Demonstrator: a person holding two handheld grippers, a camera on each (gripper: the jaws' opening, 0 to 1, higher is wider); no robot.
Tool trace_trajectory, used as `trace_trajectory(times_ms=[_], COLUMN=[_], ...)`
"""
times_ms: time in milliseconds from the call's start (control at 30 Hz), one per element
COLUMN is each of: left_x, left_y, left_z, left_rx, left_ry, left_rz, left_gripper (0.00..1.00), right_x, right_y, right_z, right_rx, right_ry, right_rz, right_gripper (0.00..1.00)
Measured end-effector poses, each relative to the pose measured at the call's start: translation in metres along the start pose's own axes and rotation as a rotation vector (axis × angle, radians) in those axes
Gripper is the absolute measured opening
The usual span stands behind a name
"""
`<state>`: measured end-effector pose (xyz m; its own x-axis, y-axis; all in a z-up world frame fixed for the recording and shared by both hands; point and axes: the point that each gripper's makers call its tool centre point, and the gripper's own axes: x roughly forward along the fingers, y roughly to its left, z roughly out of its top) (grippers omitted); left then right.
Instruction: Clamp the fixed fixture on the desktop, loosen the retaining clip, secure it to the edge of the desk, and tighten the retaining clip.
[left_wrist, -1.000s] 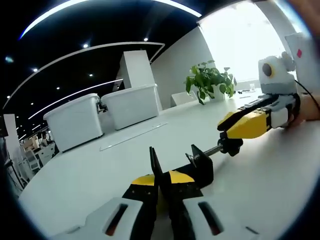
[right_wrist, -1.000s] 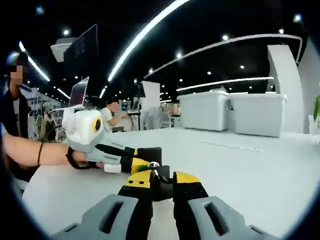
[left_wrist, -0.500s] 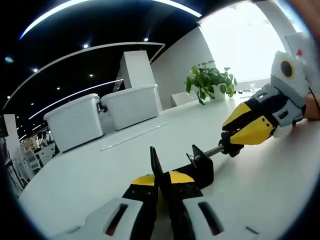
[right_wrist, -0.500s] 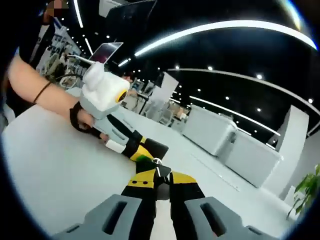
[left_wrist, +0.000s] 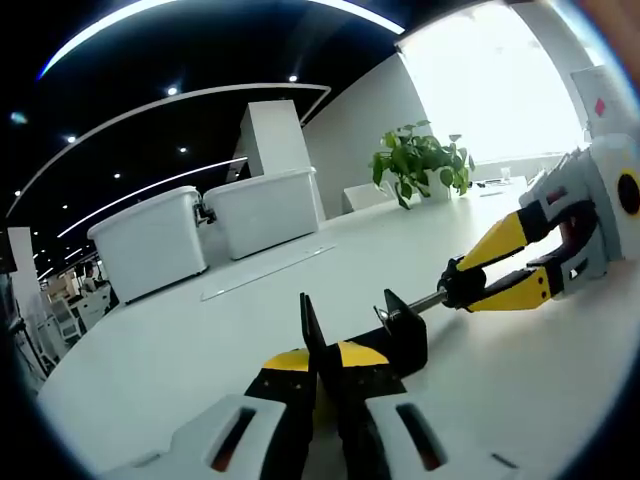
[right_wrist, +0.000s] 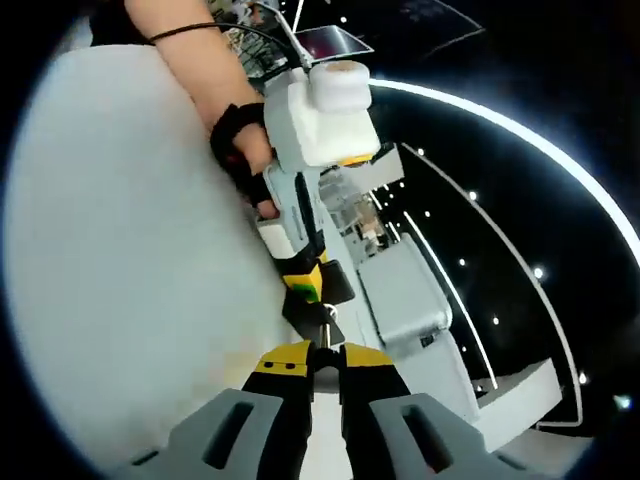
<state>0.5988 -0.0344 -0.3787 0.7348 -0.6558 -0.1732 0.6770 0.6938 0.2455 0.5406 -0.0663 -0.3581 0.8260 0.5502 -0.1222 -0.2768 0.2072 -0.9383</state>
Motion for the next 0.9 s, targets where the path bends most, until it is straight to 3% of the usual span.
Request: trace_trajectory(times_ms=[533, 900], left_x=[-0.001, -0.004], left_y=[-0.001, -0.003], left_z=[0.000, 0.001], left_rx=[0.009, 0.061], left_ry=[-0.004, -0.003], left_rz=[-0.004, -0.010], left_gripper=[0.07, 0.09], right_x=[-0.004, -0.013], right_y=[0.000, -0.015], right_z=[-0.002, -0.001], right_rx=[0.063, 0.136], right_ry=[0.008, 0.005], right_rz=[-0.008, -0.066], right_gripper=[0.15, 0.21])
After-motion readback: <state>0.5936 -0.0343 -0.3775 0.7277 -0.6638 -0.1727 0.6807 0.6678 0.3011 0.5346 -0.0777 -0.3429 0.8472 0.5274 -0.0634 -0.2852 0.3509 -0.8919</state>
